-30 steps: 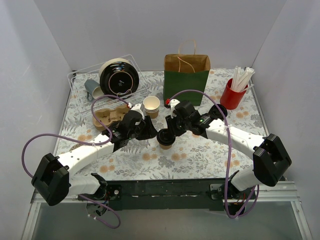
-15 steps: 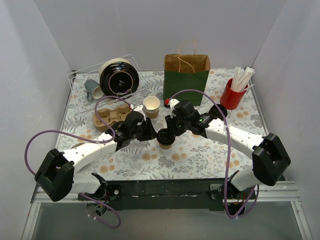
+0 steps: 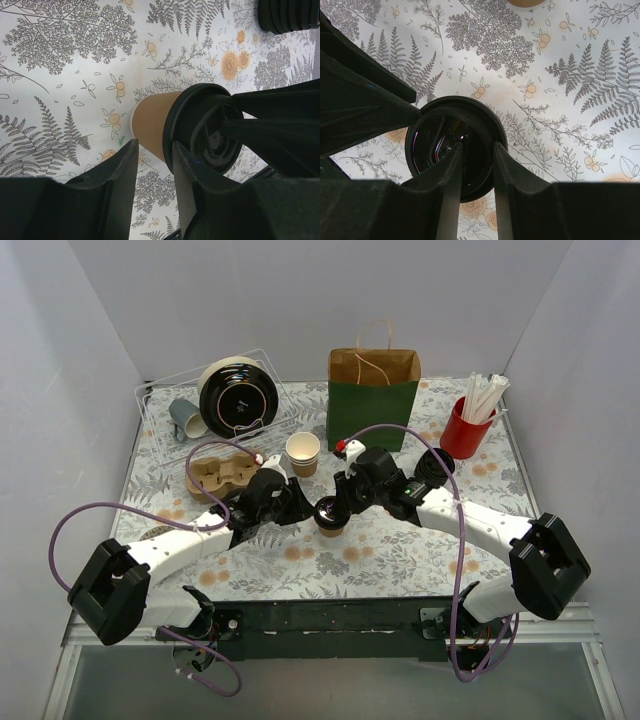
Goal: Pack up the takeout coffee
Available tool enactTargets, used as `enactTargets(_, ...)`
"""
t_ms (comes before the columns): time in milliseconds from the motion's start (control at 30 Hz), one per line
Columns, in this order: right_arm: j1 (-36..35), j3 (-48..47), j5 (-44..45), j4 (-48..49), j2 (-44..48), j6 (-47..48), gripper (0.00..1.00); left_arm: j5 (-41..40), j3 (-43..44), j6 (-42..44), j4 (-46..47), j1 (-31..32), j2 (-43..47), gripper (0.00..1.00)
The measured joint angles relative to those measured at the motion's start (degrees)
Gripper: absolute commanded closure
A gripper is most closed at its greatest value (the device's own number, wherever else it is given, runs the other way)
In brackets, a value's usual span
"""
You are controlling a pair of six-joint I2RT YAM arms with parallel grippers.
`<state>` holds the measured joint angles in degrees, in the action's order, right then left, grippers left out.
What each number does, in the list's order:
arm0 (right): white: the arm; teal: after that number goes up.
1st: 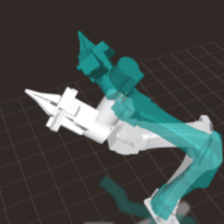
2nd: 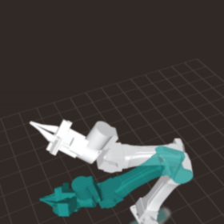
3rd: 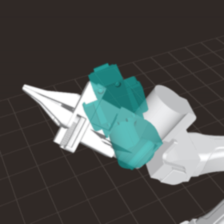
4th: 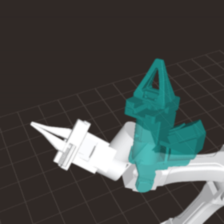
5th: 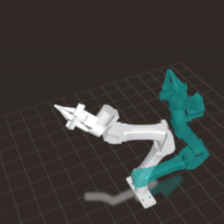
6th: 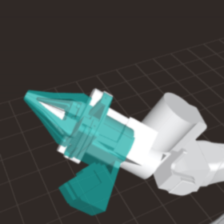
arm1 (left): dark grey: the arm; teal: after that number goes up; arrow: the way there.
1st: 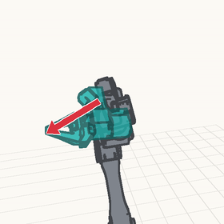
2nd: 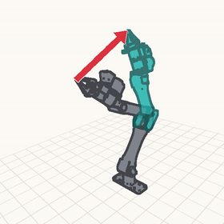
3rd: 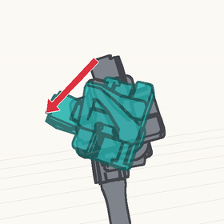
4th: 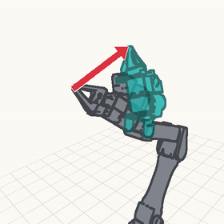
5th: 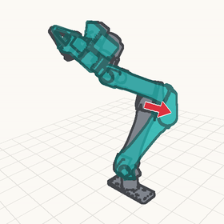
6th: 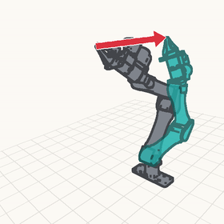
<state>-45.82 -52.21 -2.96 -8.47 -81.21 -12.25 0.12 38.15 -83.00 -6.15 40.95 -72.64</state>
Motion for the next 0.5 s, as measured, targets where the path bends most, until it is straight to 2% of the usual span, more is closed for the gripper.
enactTargets(67,0.04,0.98,0.02,1.46,0.31,-0.11,0.69,-0.09,-0.57,-0.44,0.7,0.0,0.24,0.66)
enactTargets(200,0.07,1.86,0.11,3.39,0.55,-0.59,0.69,-0.81,-0.81,-0.63,0.15,0.0,0.94,0.57)
enactTargets(367,-0.04,1.68,-0.07,3.85,0.37,-1.09,0.67,-1.97,1.33,0.07,-4.98,0.0,1.51,0.49)
enactTargets(500,-0.07,0.39,-0.02,1.73,0.17,-1.27,0.59,-2.75,5.01,1.09,-9.27,0.0,1.53,0.46)
